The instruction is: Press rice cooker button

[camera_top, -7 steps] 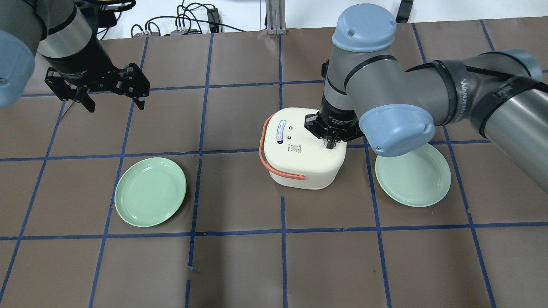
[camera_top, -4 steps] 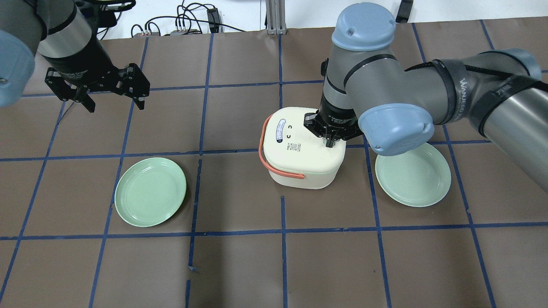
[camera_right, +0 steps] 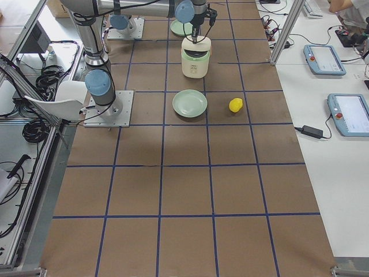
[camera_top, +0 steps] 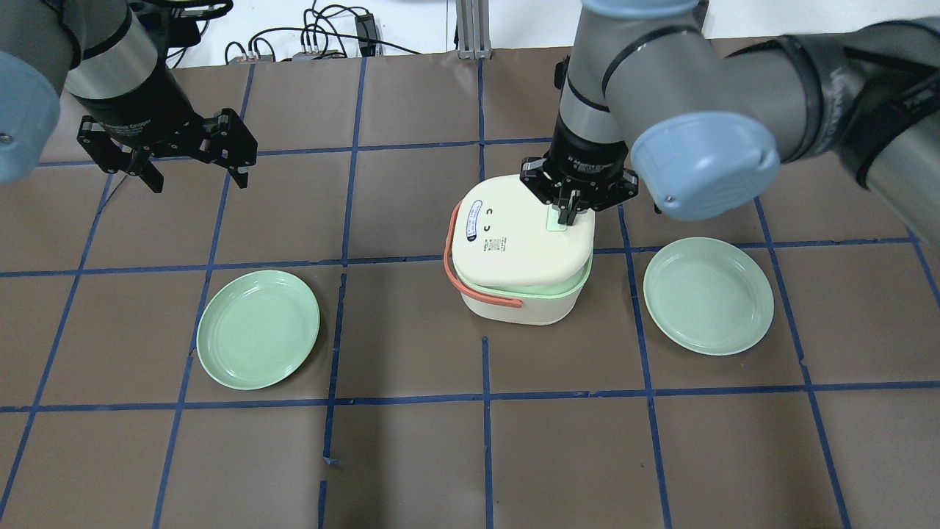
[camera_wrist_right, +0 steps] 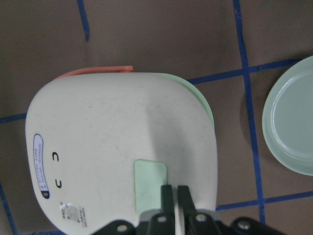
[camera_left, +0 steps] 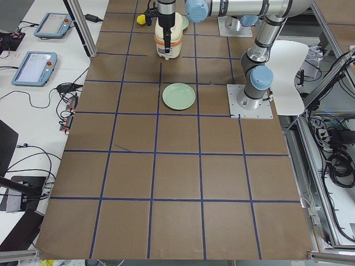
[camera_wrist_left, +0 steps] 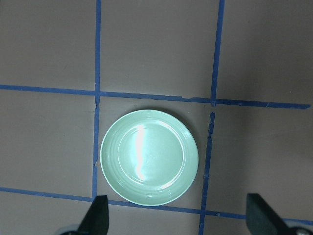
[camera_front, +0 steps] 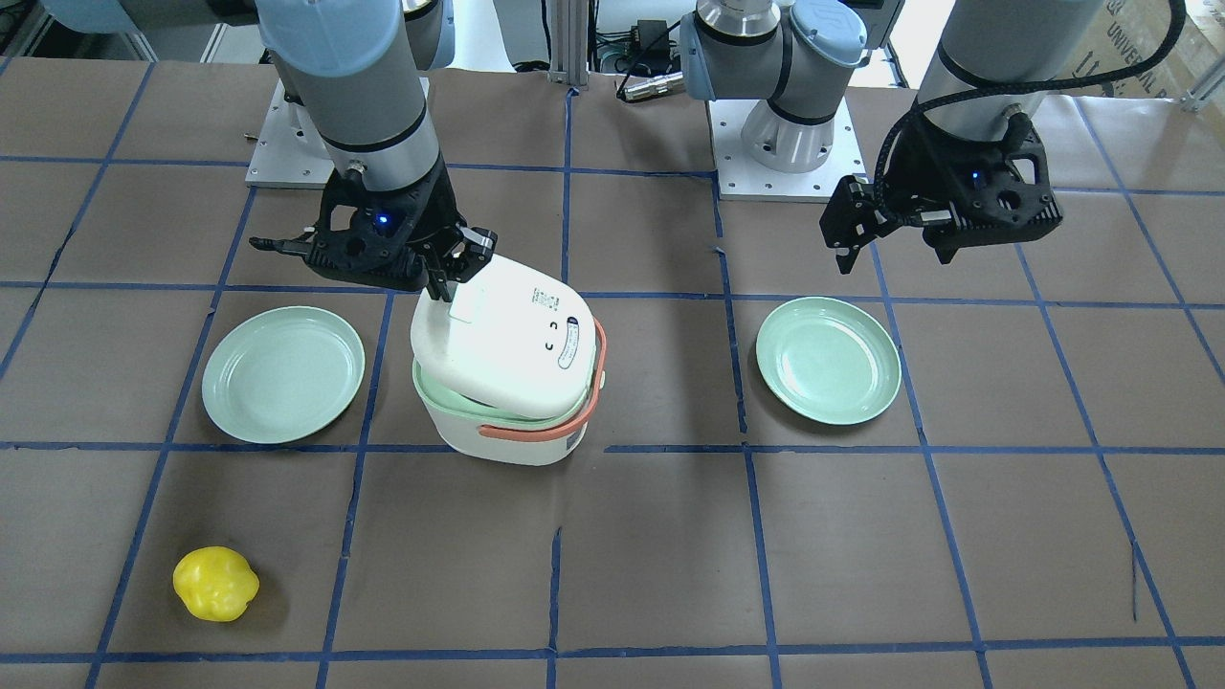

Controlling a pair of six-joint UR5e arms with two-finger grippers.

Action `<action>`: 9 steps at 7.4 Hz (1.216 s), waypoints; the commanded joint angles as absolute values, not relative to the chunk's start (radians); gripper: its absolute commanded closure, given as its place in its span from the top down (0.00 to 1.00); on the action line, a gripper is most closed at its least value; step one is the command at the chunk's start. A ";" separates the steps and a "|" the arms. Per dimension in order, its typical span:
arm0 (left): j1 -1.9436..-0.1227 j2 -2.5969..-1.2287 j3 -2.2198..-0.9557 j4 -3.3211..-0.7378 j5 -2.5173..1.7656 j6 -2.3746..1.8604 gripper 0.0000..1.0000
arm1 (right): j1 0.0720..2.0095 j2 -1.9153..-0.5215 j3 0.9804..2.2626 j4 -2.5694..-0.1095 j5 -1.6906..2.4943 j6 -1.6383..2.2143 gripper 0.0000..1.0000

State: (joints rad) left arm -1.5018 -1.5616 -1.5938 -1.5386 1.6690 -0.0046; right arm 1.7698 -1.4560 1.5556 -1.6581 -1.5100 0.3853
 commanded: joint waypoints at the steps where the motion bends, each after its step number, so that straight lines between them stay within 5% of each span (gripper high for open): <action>1: -1.502 -1.562 -1.594 -1.539 1.669 -0.005 1.00 | 1.650 -1.465 1.438 -1.496 -1.516 0.246 0.38; 2: -1.502 -1.562 -1.594 -1.539 1.669 -0.005 1.00 | 1.590 -1.486 1.440 -1.491 -1.519 0.148 0.49; 4: -1.502 -1.562 -1.594 -1.539 1.669 -0.005 1.00 | 1.552 -1.541 1.471 -1.499 -1.519 0.109 0.87; 5: -1.502 -1.562 -1.594 -1.539 1.669 -0.005 1.00 | 1.557 -1.546 1.498 -1.509 -1.517 0.118 0.96; 9: -1.502 -1.562 -1.594 -1.539 1.669 -0.005 1.00 | 1.562 -1.551 1.503 -1.517 -1.577 0.112 1.00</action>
